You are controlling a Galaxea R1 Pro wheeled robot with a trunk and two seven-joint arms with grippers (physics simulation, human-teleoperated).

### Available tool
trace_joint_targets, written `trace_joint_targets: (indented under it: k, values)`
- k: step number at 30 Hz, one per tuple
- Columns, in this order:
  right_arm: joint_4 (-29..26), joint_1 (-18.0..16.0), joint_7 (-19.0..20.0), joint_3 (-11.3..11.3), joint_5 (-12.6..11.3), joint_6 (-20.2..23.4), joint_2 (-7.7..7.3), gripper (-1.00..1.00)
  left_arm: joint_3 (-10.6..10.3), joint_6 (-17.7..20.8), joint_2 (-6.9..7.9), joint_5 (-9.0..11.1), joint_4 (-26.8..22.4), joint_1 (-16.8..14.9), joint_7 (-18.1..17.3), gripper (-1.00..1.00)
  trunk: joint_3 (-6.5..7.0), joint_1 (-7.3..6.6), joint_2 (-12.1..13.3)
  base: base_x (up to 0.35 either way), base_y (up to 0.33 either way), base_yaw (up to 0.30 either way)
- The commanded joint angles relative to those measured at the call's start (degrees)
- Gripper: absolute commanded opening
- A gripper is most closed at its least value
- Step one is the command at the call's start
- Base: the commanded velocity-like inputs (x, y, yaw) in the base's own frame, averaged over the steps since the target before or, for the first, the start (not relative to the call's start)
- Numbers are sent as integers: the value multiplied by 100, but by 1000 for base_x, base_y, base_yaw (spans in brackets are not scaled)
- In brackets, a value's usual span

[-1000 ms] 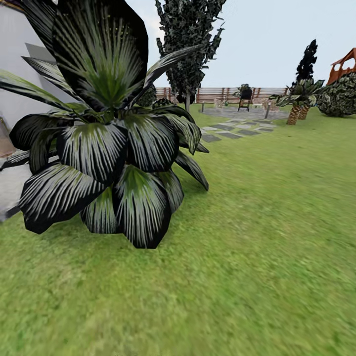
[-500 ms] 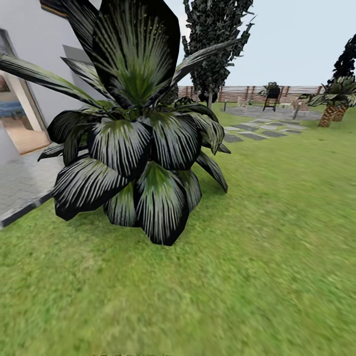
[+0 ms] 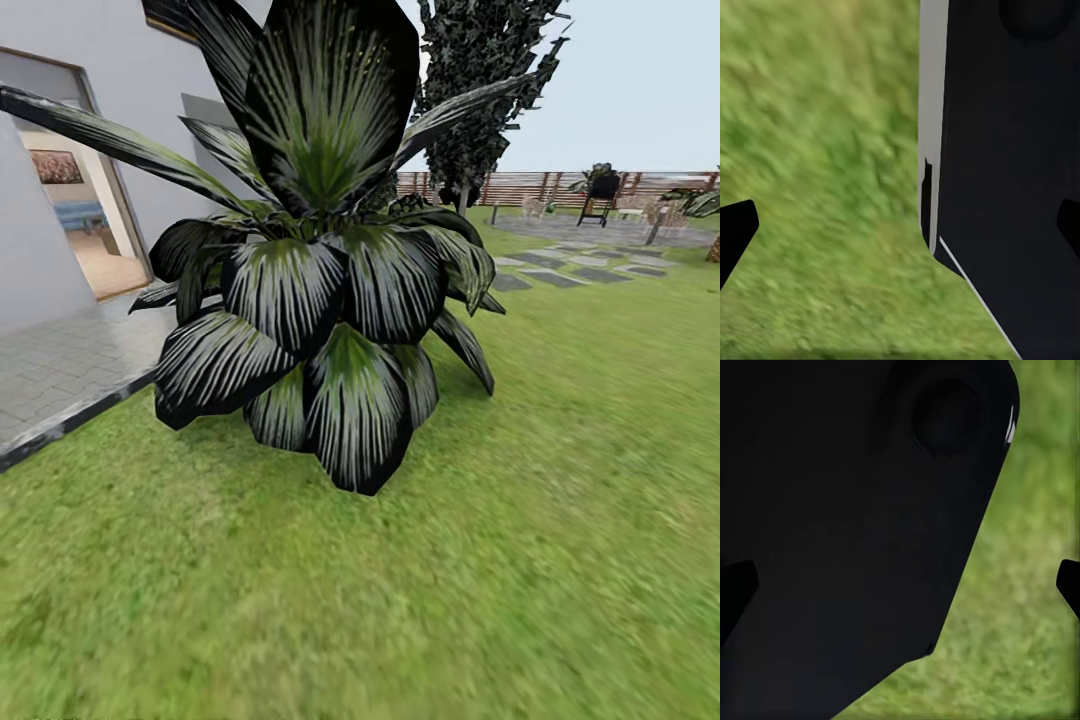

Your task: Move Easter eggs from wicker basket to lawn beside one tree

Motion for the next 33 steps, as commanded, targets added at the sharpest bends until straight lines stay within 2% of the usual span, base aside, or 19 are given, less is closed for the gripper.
trace_joint_targets:
  k: [1, 33]
  values:
    - [8, -4, -1, 6, 48, -10, -6, 100, 1, -5, 0, 4, -9, 4, 1, 100, -4, 0, -2, 0, 0, 30]
    - [-50, -4, 29, -30, 1, -22, -26, 100, -2, -9, -16, 13, -68, 4, 1, 100, -4, 0, -2, 0, 0, -8]
